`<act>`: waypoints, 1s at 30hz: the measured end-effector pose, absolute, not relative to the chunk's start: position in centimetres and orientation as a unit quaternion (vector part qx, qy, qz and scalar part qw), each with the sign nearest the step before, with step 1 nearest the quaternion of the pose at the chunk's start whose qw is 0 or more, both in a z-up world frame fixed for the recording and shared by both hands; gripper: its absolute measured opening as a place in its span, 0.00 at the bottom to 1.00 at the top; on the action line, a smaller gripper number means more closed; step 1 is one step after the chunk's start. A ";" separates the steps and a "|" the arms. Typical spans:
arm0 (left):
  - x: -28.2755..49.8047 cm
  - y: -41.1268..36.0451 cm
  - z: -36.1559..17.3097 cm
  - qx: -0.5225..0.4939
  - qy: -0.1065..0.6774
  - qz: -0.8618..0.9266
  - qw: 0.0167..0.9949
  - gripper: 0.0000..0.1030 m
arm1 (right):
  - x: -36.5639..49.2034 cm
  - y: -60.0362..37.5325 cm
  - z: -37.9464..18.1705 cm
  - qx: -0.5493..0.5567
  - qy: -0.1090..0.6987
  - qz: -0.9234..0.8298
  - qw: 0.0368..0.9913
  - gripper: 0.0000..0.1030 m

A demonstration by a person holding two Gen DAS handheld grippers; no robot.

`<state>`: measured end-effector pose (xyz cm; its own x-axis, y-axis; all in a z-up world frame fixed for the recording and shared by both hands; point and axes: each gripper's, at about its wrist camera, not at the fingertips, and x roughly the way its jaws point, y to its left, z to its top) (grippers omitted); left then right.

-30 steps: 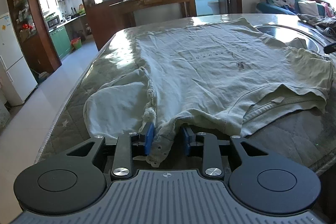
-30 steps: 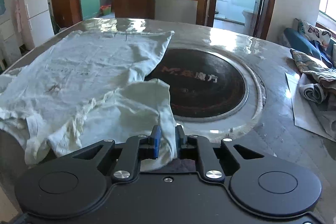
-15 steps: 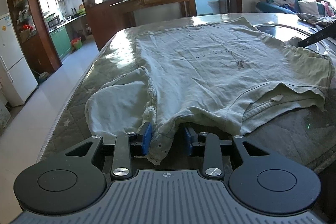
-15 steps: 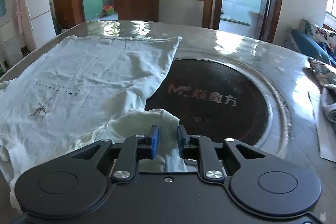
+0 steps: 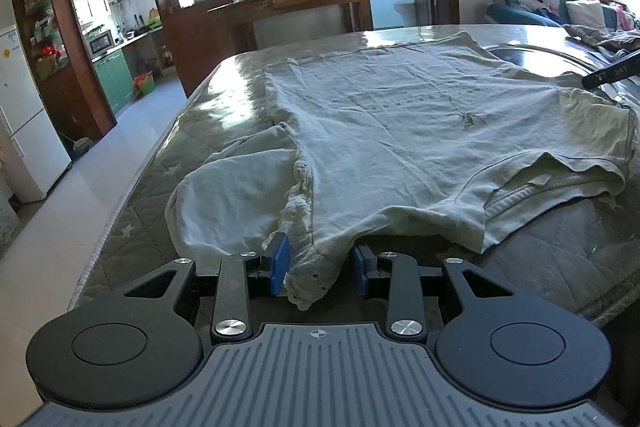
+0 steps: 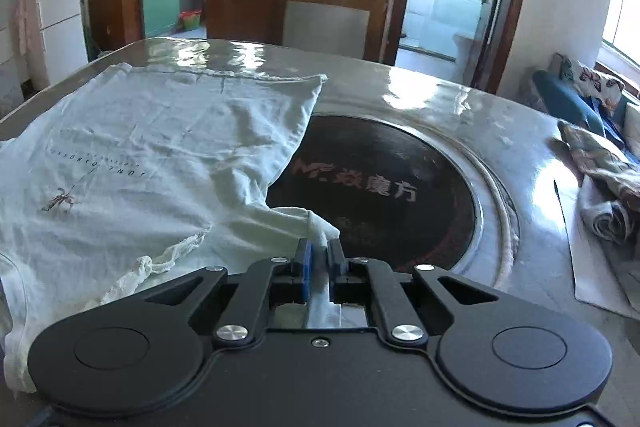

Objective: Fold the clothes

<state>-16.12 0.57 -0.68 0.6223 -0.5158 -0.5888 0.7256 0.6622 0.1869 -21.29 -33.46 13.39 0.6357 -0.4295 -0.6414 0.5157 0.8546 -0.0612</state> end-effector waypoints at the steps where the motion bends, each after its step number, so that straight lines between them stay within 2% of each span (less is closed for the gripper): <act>1: -16.1 0.7 -0.7 0.207 0.251 -0.355 0.876 0.34 | -21.5 -33.5 13.3 0.067 0.337 -0.261 0.902 0.20; 2: -16.1 0.8 -0.6 0.206 0.251 -0.355 0.877 0.35 | -21.7 -33.6 13.3 0.071 0.337 -0.260 0.902 0.21; 4: -16.0 1.0 -0.6 0.204 0.252 -0.355 0.877 0.35 | -22.5 -33.3 13.8 0.078 0.332 -0.258 0.904 0.29; 9: -15.7 1.5 -0.6 0.195 0.255 -0.357 0.877 0.36 | -23.8 -31.8 14.3 0.075 0.335 -0.247 0.906 0.31; 16: -15.9 1.8 -0.2 0.196 0.254 -0.360 0.876 0.40 | -25.8 -30.8 13.2 0.092 0.348 -0.242 0.901 0.31; 17: -15.9 1.9 -0.2 0.195 0.255 -0.360 0.876 0.40 | -25.9 -30.9 13.0 0.091 0.351 -0.244 0.899 0.29; 19: -15.9 2.3 0.1 0.190 0.258 -0.360 0.876 0.41 | -26.0 -30.9 12.8 0.093 0.354 -0.243 0.899 0.17; 22: -16.1 2.7 0.4 0.187 0.259 -0.362 0.876 0.41 | -26.3 -30.6 12.9 0.068 0.354 -0.246 0.900 0.12; 28: -15.9 3.9 1.3 0.172 0.267 -0.362 0.877 0.43 | -26.9 -30.8 13.1 0.063 0.366 -0.244 0.896 0.14; 30: -15.7 4.5 1.8 0.167 0.267 -0.361 0.878 0.44 | -27.0 -30.8 13.3 0.061 0.364 -0.244 0.897 0.22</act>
<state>-15.71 4.50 1.82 0.5964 -0.5448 -0.5894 0.7234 0.6831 0.1006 -27.00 -30.78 13.34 0.6158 -0.3923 -0.6833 0.4816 0.8738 -0.0676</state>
